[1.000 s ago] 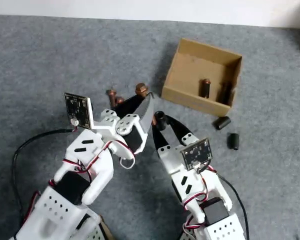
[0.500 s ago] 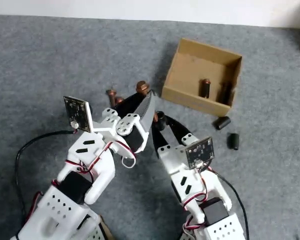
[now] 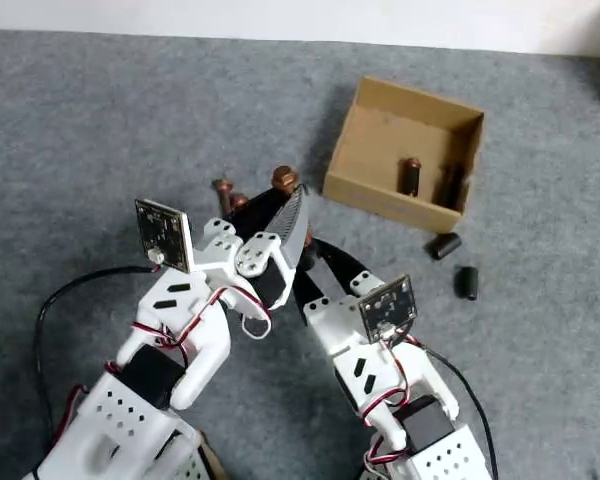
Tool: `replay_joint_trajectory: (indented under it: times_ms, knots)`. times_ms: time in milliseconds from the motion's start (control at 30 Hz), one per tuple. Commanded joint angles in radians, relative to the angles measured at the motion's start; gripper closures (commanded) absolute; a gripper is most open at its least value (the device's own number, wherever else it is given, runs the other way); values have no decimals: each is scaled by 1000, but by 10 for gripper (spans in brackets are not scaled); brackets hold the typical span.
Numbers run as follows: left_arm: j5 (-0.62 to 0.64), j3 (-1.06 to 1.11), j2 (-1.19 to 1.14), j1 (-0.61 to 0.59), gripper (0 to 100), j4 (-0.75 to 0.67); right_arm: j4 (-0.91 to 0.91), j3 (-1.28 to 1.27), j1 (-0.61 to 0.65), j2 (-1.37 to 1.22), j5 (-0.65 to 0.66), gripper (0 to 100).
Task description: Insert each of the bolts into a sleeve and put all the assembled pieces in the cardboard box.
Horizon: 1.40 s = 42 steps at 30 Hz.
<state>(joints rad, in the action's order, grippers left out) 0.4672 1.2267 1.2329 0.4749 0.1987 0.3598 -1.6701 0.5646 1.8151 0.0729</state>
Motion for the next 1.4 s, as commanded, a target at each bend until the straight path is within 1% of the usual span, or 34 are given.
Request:
replay_joint_trajectory:
  times_ms: [0, 133, 367, 467, 533, 633, 700, 800, 867, 967, 1200, 1367]
  knots:
    - [-21, 7, 16, -5, 994, -15, -1, -143, 10, 7, -9, 993]
    - [-21, 5, 16, -45, 994, -15, -1, -147, 10, 7, -9, 993]
    - [-25, 38, 15, -41, 993, -11, -1, -140, 10, 7, -9, 993]
    - [-107, 59, 15, -30, 992, -9, -1, -140, 8, 7, -9, 993]
    - [-138, 82, 15, -4, 989, -9, -1, -140, 8, 7, -9, 993]
    - [-147, 114, 15, 41, 927, 6, 1, -139, 7, 7, -9, 993]
    - [-146, 105, 16, 53, 877, 91, 2, -139, -1, 4, -9, 993]
    - [-146, 64, 21, 48, 828, 247, 2, -139, -56, -2, -12, 993]
    - [-146, 45, 27, 33, 807, 344, 2, -139, -105, -2, -15, 993]
    - [-143, 7, 28, -1, 787, 439, 2, -139, -162, -4, -15, 993]
    - [-141, -62, 28, -85, 783, 597, 93, -139, -242, 4, -12, 993]
    - [-141, -56, 28, -234, 783, 614, 90, -139, -335, 5, -11, 993]
